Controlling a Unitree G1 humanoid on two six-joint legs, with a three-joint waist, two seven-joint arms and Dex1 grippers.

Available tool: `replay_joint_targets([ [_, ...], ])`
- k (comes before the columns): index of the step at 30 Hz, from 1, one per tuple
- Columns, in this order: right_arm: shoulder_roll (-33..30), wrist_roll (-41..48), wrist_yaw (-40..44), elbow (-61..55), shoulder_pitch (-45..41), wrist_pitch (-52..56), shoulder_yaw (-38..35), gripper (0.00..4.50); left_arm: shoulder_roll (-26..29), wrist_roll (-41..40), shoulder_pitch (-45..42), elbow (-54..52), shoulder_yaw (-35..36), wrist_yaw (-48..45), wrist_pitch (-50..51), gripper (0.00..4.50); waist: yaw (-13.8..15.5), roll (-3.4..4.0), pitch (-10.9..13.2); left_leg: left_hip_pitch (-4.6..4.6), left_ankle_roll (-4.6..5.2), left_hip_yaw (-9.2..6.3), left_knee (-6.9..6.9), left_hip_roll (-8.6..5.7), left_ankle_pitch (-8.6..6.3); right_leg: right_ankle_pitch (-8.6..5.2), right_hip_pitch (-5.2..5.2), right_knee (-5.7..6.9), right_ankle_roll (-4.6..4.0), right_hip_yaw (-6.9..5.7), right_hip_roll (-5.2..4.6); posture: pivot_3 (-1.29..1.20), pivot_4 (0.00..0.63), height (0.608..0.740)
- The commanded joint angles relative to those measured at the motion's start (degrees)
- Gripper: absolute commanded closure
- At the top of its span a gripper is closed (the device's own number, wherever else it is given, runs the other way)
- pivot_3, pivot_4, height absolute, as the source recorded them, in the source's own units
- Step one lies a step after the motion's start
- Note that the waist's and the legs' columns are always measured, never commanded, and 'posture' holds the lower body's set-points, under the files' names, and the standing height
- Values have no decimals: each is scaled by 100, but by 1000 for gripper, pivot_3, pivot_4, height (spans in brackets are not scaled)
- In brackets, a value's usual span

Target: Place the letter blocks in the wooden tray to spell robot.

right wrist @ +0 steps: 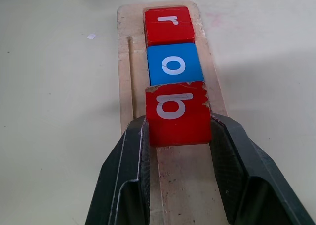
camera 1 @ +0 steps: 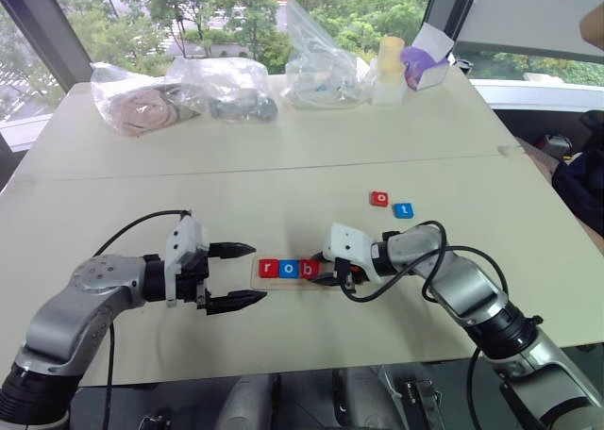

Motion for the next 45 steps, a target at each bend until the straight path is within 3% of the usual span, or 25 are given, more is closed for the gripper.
replay_joint_targets([
  [1, 50, -39, -15, -107, -114, -10, 34, 3378, 40, -3, 14, -116, 123, -18, -123, 0, 0, 0, 0, 0, 0, 0, 0, 0, 0, 0, 0, 0, 0, 0, 0, 0, 150, 740],
  [2, 59, -43, -17, -97, -124, -10, 41, 3378, 39, 1, 13, -111, 122, -15, -129, 0, -1, 0, 0, 0, 0, 0, 0, 0, 0, 0, 0, 0, 0, 0, 0, 0, 150, 740],
  [8, 114, -92, -29, -20, -188, -41, 78, 289, 29, 17, 20, -98, 116, 10, -149, 0, -3, 0, 0, 0, 0, 0, 0, 0, 0, 0, 0, 0, 0, 0, 1, 0, 150, 740],
  [9, 140, -112, -39, -1, -210, -47, 80, 28, 24, 18, 27, -97, 117, 18, -151, 0, -5, 0, 0, 0, 0, 0, 0, 0, 0, 0, 0, 1, 0, 0, 1, 0, 150, 740],
  [28, 182, -139, -194, 340, -476, -181, -114, 28, -54, 11, -40, -111, 16, 134, -121, 0, -7, 0, 0, 0, 0, 1, 0, 0, 0, 1, -1, 3, -1, 0, 2, 0, 150, 740],
  [35, -90, 631, 148, -428, -414, 558, -673, 28, -62, 7, -89, -98, 2, 140, -96, 0, -1, 1, 0, 0, 0, 0, 0, 0, 0, 1, -1, 3, -1, 0, 1, 0, 150, 740],
  [39, -49, 1073, -494, -404, -623, 1343, -1841, 28, -92, 15, -127, -65, -23, 149, -99, 0, 8, 1, 0, 0, 0, 0, 1, 0, 0, 2, 0, 3, -1, 0, 0, 0, 150, 740],
  [45, 205, 398, -2206, 212, -776, 2010, -2233, 28, -186, 93, -130, 32, -114, 120, -191, 0, -7, 0, -1, 0, 0, 1, -3, 0, 0, 2, -2, 3, -3, 1, 0, 0, 150, 740],
])
